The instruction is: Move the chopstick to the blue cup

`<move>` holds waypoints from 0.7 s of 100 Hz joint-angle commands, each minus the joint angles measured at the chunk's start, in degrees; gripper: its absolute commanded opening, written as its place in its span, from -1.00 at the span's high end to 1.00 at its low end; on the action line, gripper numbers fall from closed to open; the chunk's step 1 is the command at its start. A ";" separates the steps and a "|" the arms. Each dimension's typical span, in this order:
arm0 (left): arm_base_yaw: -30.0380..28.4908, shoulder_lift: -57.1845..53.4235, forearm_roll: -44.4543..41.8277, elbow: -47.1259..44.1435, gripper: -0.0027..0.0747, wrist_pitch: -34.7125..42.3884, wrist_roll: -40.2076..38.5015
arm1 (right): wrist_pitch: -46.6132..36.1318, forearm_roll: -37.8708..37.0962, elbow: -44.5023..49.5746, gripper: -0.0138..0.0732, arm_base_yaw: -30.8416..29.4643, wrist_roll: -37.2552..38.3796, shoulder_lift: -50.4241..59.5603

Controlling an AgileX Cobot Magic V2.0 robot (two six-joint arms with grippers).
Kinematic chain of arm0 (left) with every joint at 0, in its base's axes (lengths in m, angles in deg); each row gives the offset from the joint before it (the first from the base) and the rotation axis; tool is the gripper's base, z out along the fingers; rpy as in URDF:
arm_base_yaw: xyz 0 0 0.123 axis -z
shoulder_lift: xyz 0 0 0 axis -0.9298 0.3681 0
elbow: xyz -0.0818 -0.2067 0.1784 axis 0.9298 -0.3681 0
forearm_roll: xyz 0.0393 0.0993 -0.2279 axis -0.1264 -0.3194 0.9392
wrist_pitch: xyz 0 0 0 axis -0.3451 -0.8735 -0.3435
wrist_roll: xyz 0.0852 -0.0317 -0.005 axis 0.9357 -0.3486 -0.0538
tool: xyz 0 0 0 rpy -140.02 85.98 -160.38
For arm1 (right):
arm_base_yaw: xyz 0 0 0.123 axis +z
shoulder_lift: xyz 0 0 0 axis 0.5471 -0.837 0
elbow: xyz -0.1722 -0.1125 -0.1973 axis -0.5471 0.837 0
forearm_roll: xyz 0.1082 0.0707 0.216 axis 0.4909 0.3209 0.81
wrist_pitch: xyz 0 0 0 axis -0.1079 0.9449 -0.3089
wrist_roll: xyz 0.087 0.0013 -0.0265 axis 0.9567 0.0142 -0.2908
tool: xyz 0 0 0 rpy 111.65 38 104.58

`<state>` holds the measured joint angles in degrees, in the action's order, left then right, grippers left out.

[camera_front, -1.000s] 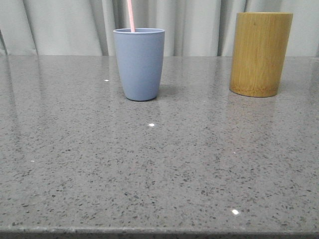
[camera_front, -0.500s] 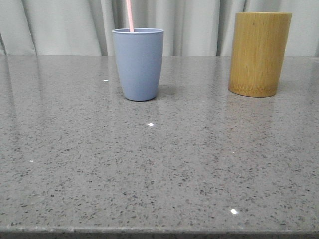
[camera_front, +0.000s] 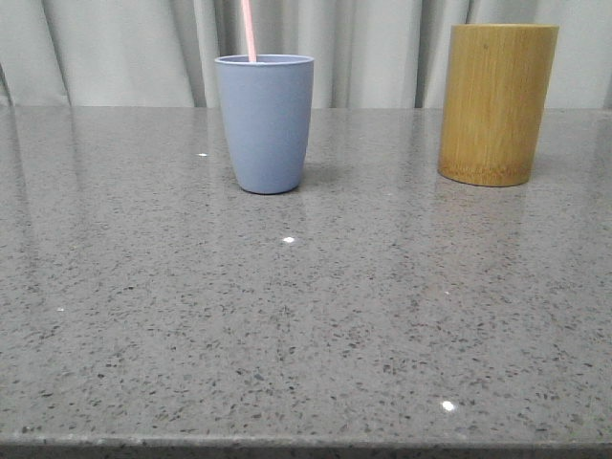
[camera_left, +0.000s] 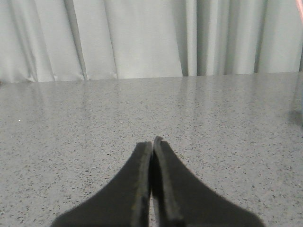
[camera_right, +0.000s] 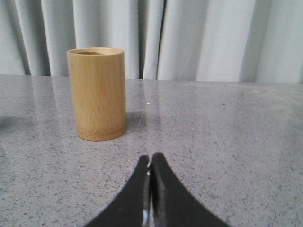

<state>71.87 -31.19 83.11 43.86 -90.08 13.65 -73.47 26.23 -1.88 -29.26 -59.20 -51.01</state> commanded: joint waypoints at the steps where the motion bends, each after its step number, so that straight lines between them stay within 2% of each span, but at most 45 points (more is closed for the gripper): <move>1: -0.03 -2.02 -0.06 -0.53 0.98 4.77 -0.25 | -7.91 1.09 0.92 0.84 -1.20 -0.58 1.21; 70: -0.03 -2.02 -0.06 -0.53 0.98 4.77 -0.25 | -8.07 0.96 0.94 0.84 -1.19 -0.58 1.21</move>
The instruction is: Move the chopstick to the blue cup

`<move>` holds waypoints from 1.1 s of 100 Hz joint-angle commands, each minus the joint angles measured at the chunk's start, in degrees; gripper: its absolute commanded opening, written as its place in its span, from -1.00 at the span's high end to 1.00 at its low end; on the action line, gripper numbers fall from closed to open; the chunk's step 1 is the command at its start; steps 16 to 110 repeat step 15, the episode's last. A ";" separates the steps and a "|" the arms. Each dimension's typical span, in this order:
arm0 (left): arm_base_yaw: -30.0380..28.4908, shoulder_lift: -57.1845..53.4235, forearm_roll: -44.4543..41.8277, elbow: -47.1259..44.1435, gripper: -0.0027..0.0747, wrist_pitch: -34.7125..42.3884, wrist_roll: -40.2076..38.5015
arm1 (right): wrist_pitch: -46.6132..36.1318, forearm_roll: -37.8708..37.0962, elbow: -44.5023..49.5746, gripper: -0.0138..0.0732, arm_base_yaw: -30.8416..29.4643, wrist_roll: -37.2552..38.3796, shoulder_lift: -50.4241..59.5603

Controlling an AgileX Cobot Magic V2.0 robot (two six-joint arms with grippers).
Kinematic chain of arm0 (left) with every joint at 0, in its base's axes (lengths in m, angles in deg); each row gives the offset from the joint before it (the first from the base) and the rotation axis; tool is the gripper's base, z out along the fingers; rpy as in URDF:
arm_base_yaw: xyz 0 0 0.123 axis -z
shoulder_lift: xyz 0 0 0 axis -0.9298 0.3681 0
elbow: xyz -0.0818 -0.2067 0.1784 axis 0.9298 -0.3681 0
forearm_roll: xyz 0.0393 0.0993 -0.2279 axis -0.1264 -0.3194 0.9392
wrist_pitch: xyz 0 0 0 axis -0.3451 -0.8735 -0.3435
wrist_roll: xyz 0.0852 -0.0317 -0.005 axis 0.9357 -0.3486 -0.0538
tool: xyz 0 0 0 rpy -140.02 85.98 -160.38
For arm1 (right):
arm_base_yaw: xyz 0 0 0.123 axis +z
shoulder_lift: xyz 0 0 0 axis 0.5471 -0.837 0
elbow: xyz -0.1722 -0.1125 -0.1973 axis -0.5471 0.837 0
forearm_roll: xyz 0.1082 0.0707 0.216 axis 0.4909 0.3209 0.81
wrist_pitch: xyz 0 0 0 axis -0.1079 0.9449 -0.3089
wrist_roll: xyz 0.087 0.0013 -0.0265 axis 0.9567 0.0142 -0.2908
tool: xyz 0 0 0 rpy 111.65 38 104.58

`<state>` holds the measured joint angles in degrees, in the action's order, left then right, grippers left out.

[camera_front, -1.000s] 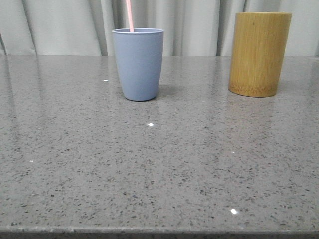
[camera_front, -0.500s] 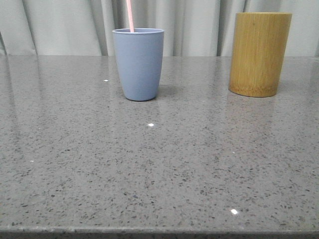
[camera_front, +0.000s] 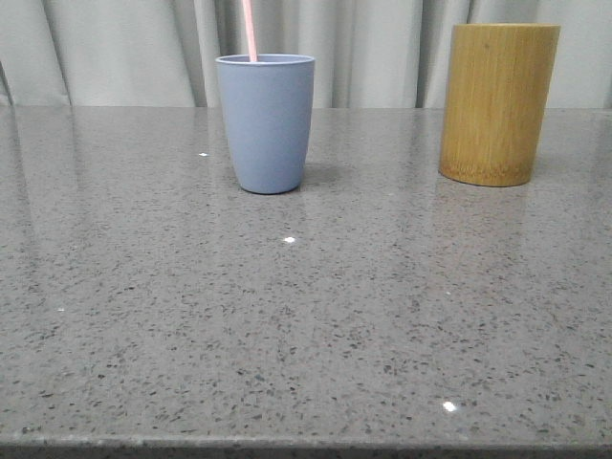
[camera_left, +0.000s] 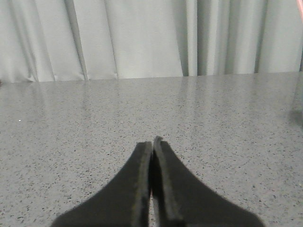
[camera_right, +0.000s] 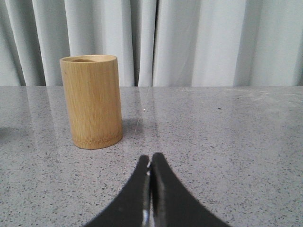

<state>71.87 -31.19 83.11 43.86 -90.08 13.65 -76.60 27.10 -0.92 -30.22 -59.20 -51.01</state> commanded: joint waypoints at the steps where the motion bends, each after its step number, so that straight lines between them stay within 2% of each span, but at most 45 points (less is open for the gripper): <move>1: -0.03 -2.02 -0.06 -0.53 0.98 4.77 -0.25 | -4.95 0.09 -0.02 0.84 -0.23 -0.58 1.21; 110: -0.03 -2.02 -0.06 -0.53 0.98 4.77 -0.25 | -4.95 0.09 -0.02 0.84 -0.23 -0.58 1.21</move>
